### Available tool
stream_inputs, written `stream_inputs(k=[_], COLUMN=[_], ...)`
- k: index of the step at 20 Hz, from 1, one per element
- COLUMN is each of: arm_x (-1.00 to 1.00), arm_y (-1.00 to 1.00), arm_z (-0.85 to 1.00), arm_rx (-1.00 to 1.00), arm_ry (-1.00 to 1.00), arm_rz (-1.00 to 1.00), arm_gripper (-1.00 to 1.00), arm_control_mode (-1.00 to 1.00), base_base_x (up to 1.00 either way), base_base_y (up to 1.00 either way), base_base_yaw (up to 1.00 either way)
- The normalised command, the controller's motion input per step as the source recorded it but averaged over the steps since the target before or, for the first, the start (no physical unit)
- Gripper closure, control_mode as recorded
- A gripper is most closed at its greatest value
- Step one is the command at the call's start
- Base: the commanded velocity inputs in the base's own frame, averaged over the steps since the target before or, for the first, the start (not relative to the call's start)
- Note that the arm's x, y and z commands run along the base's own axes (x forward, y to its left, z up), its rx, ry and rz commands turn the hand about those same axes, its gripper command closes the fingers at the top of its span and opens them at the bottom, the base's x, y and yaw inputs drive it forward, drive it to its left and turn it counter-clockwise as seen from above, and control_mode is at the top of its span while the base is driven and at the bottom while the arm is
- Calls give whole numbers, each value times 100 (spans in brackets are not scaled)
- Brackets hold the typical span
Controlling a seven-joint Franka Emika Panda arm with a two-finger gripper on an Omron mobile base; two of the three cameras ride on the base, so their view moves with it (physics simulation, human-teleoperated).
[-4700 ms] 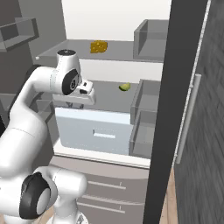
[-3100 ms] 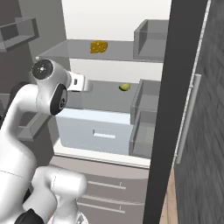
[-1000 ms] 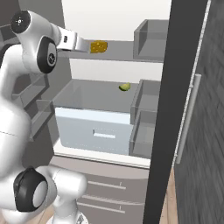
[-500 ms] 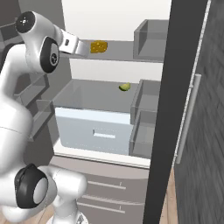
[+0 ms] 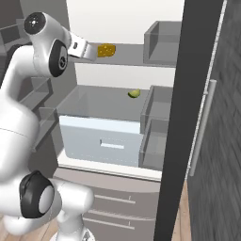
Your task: Pick the cheese from the fridge and the cheese grater from the cabinet and place them next to the salad bowl.
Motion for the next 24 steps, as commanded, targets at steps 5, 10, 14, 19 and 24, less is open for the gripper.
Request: stream_inputs(k=[5,10,14,19,24], arm_x=[34,29,37,50,45], arm_y=[7,0,0,0,0], arm_z=[-2,0,0,-3,-5], arm_rx=[0,0,0,0,0], arm_ry=[3,1,0,0,0], arm_rz=[10,3,0,-6,-8], arm_gripper=[-100,-100,-100,-100,-100], arm_control_mode=[-100,-100,-100,-100,-100], base_base_x=[0,0,0,0,0], base_base_y=[0,0,0,0,0], base_base_yaw=[0,0,0,0,0])
